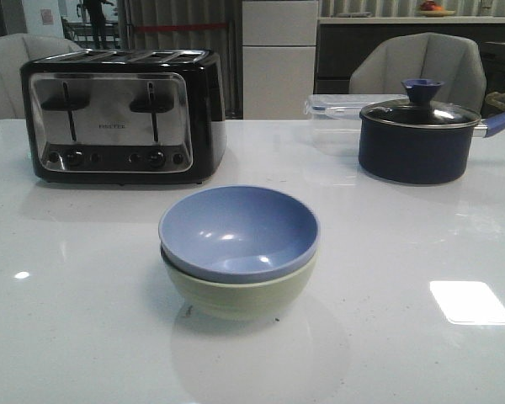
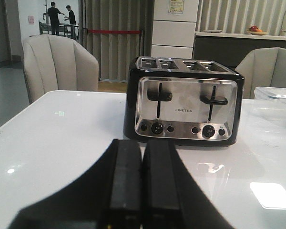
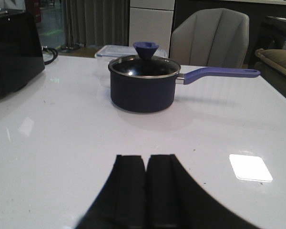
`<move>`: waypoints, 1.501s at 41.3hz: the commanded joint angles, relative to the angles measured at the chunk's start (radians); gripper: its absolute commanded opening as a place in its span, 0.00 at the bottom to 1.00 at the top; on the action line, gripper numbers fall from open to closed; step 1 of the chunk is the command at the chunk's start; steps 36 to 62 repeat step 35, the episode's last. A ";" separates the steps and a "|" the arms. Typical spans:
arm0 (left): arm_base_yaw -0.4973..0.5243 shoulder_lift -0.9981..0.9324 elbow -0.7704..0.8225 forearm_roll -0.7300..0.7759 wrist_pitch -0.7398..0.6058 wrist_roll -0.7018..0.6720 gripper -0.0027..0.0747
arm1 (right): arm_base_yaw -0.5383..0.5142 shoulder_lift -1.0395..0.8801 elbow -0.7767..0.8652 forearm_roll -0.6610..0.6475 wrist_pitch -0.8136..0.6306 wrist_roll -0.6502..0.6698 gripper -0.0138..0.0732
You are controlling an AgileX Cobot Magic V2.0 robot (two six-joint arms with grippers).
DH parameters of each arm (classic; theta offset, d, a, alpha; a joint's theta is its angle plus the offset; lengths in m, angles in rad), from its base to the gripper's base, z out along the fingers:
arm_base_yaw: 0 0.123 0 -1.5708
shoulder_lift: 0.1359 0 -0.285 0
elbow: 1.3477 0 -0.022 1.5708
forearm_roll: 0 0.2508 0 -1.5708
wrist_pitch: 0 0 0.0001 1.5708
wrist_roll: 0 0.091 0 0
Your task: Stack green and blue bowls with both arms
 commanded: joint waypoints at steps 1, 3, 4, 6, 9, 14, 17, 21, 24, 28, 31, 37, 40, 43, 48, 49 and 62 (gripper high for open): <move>0.003 -0.020 0.005 -0.003 -0.091 -0.006 0.15 | -0.006 -0.020 -0.003 0.000 -0.126 0.058 0.22; 0.003 -0.020 0.005 -0.003 -0.091 -0.006 0.15 | -0.006 -0.020 -0.003 -0.008 -0.125 0.058 0.22; 0.003 -0.020 0.005 -0.003 -0.091 -0.006 0.15 | -0.006 -0.020 -0.003 -0.012 -0.125 0.058 0.22; 0.003 -0.020 0.005 -0.003 -0.091 -0.006 0.15 | -0.006 -0.020 -0.003 -0.025 -0.125 0.058 0.22; 0.003 -0.020 0.005 -0.003 -0.091 -0.006 0.15 | -0.006 -0.020 -0.003 -0.032 -0.131 0.058 0.22; 0.003 -0.020 0.005 -0.003 -0.091 -0.006 0.15 | -0.006 -0.020 -0.003 -0.032 -0.130 0.058 0.22; 0.003 -0.020 0.005 -0.003 -0.091 -0.006 0.15 | -0.006 -0.020 -0.003 -0.032 -0.130 0.058 0.22; 0.003 -0.020 0.005 -0.003 -0.091 -0.006 0.15 | -0.006 -0.020 -0.003 -0.032 -0.130 0.058 0.22; 0.003 -0.020 0.005 -0.003 -0.091 -0.006 0.15 | -0.006 -0.020 -0.003 -0.032 -0.130 0.058 0.22; 0.003 -0.020 0.005 -0.003 -0.091 -0.006 0.15 | -0.006 -0.020 -0.003 -0.032 -0.130 0.058 0.22; 0.003 -0.020 0.005 -0.003 -0.091 -0.006 0.15 | -0.006 -0.020 -0.003 -0.032 -0.130 0.058 0.22; 0.003 -0.020 0.005 -0.003 -0.091 -0.006 0.15 | -0.006 -0.020 -0.003 -0.032 -0.129 0.058 0.22; 0.003 -0.020 0.005 -0.003 -0.091 -0.006 0.15 | -0.006 -0.020 -0.003 -0.032 -0.129 0.058 0.22; 0.003 -0.020 0.005 -0.003 -0.091 -0.006 0.15 | -0.006 -0.020 -0.003 -0.032 -0.129 0.058 0.22; 0.003 -0.020 0.005 -0.003 -0.091 -0.006 0.15 | -0.006 -0.020 -0.003 -0.032 -0.129 0.058 0.22; 0.003 -0.020 0.005 -0.003 -0.091 -0.006 0.15 | -0.006 -0.020 -0.003 -0.032 -0.129 0.058 0.22; 0.003 -0.020 0.005 -0.003 -0.091 -0.006 0.15 | -0.006 -0.020 -0.003 -0.032 -0.129 0.058 0.22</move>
